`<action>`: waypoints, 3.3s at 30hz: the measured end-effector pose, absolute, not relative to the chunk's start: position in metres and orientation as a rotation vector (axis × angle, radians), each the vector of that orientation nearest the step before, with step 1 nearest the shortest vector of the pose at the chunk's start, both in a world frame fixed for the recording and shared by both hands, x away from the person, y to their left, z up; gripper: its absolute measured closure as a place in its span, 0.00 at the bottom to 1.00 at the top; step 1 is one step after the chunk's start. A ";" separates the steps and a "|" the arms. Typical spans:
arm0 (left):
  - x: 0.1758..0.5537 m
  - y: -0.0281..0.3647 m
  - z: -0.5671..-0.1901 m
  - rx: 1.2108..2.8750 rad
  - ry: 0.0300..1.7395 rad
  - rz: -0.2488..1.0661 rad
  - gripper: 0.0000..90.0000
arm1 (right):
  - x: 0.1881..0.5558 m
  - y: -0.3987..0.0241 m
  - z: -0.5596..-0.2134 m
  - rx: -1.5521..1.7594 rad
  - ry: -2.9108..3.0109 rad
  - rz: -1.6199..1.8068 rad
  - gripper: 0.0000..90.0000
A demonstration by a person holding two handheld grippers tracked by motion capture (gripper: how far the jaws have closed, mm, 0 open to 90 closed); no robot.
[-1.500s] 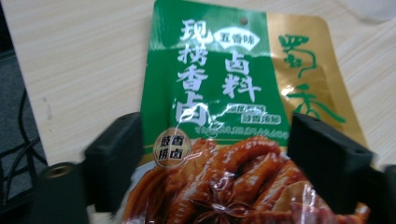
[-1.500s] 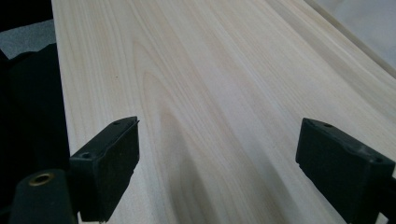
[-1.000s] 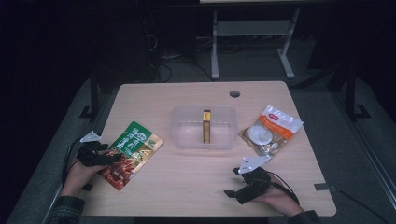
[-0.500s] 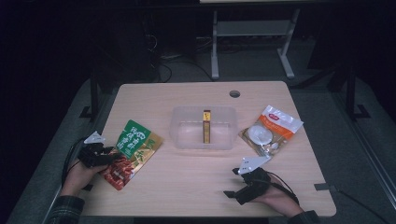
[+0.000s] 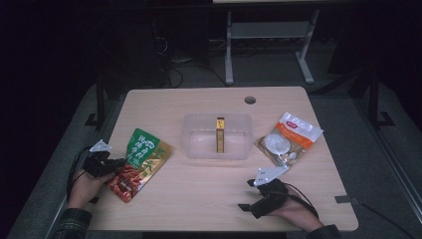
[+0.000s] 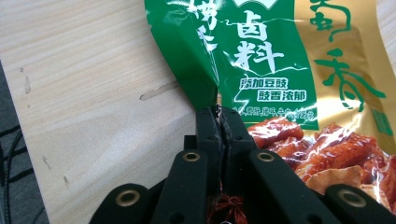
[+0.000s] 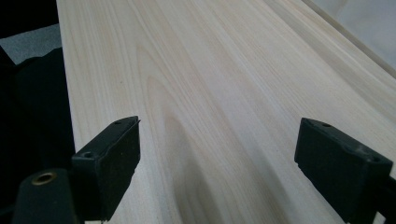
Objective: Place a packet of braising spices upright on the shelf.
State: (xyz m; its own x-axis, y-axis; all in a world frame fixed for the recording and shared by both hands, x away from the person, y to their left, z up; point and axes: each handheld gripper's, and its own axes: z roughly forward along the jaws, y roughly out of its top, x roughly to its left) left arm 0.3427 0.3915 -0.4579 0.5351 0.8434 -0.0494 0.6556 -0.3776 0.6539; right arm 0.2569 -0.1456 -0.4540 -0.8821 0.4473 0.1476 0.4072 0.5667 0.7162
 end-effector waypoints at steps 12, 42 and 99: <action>0.339 0.402 -0.447 2.015 1.220 0.341 1.00 | 0.259 -0.148 -0.454 0.761 2.728 1.230 0.16; 0.312 0.346 -0.375 1.873 0.953 0.336 1.00 | 0.264 -0.137 -0.439 0.792 2.632 1.382 0.16; 0.285 0.233 -0.373 1.883 0.681 0.200 0.99 | 0.304 -0.090 -0.409 0.769 2.483 1.879 1.00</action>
State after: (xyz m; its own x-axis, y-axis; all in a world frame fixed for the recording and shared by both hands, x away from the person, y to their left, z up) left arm 0.2847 0.2328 -0.3733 0.8226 0.5416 -0.1733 0.3620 -0.2638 0.8941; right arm 0.3044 -0.0895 -0.4089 -0.8830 0.3320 0.3318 0.4095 0.1996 0.8902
